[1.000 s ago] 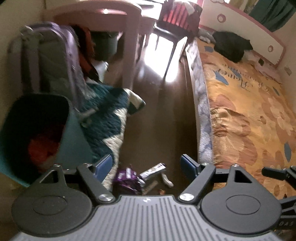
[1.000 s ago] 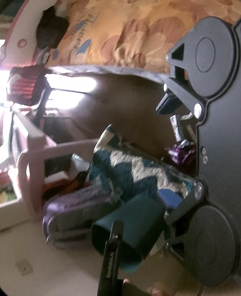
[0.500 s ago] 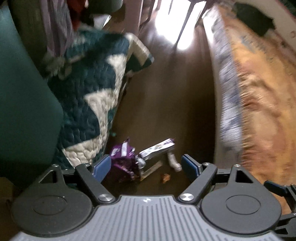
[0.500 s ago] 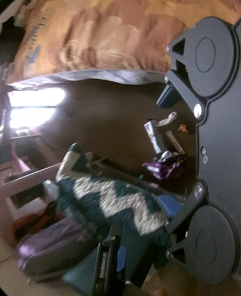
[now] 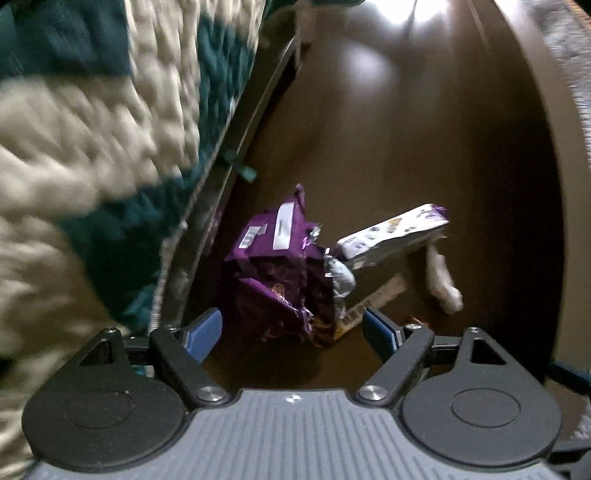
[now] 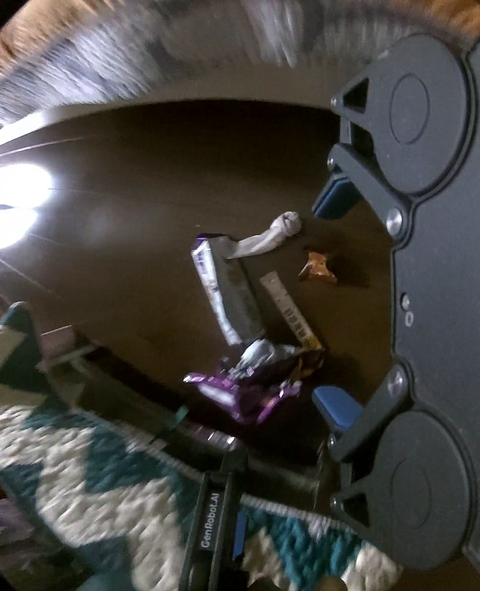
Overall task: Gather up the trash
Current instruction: 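Grasp the purple snack bag with left tool while right tool grasps orange wrapper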
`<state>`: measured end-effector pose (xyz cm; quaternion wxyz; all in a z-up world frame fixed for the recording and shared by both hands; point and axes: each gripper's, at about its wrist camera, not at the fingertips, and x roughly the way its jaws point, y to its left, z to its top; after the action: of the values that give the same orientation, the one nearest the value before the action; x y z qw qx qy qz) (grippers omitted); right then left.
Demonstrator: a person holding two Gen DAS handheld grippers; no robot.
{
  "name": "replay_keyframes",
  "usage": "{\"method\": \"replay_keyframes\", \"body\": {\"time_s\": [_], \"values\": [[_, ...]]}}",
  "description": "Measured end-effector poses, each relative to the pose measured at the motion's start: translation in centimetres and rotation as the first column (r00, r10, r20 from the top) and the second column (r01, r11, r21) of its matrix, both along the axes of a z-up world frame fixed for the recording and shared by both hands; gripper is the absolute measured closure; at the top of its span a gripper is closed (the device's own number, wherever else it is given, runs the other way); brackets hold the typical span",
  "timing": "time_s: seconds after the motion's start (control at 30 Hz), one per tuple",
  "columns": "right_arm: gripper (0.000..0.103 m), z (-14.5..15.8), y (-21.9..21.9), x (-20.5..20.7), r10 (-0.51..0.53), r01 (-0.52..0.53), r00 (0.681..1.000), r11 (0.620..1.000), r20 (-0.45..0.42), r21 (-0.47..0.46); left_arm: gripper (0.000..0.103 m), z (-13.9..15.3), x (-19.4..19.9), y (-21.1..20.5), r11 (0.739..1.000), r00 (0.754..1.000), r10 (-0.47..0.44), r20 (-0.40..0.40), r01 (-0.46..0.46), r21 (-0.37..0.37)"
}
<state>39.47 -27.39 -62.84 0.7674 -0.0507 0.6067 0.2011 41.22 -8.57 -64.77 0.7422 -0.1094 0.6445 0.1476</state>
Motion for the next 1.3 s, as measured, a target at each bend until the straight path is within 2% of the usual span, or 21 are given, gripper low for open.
{"method": "replay_keyframes", "body": {"time_s": [0.23,0.53,0.8,0.9,0.93,1.03,1.1,1.13,1.17,1.3], "values": [[0.012,-9.0,1.0,0.2,0.056,-0.058,0.997,0.998,-0.046,-0.033,0.02,-7.6,0.6,-0.9,1.0,1.0,-0.01,-0.029,0.01,-0.005],[0.021,-16.6,1.6,0.1,0.048,-0.052,0.994,0.998,-0.096,-0.042,0.02,-13.7,1.7,-1.0,1.0,1.0,0.014,-0.023,-0.014,-0.026],[0.023,-19.5,1.9,0.8,-0.01,0.007,0.995,0.999,-0.101,-0.039,0.02,-15.8,2.6,0.2,0.997,0.998,0.067,-0.021,-0.068,-0.035],[0.028,-20.3,2.1,1.1,-0.031,0.026,0.994,0.998,-0.102,-0.048,0.02,-16.2,2.8,0.5,0.996,0.997,0.079,-0.018,-0.08,-0.049],[0.029,-20.4,2.0,1.3,-0.039,0.033,0.994,0.998,-0.099,-0.058,0.024,-16.3,2.9,0.7,0.994,0.996,0.088,-0.018,-0.089,-0.06],[0.039,-21.2,2.1,1.6,-0.068,0.06,0.994,0.994,-0.09,-0.092,0.05,-16.7,2.8,1.4,0.986,0.991,0.126,-0.032,-0.129,-0.106],[0.048,-21.5,2.0,1.8,-0.083,0.073,0.993,0.991,-0.085,-0.112,0.058,-16.7,2.6,1.9,0.98,0.987,0.157,-0.038,-0.161,-0.119],[0.05,-21.7,1.9,1.9,-0.086,0.075,0.993,0.99,-0.087,-0.118,0.069,-16.7,2.6,2.1,0.978,0.985,0.168,-0.04,-0.172,-0.119],[0.057,-21.8,1.9,1.9,-0.088,0.077,0.992,0.989,-0.088,-0.123,0.073,-16.7,2.6,2.3,0.978,0.984,0.173,-0.045,-0.177,-0.11],[0.07,-21.9,1.6,1.9,-0.09,0.08,0.993,0.988,-0.076,-0.131,0.078,-16.3,2.5,2.7,0.978,0.983,0.182,-0.027,-0.184,-0.103]]}}
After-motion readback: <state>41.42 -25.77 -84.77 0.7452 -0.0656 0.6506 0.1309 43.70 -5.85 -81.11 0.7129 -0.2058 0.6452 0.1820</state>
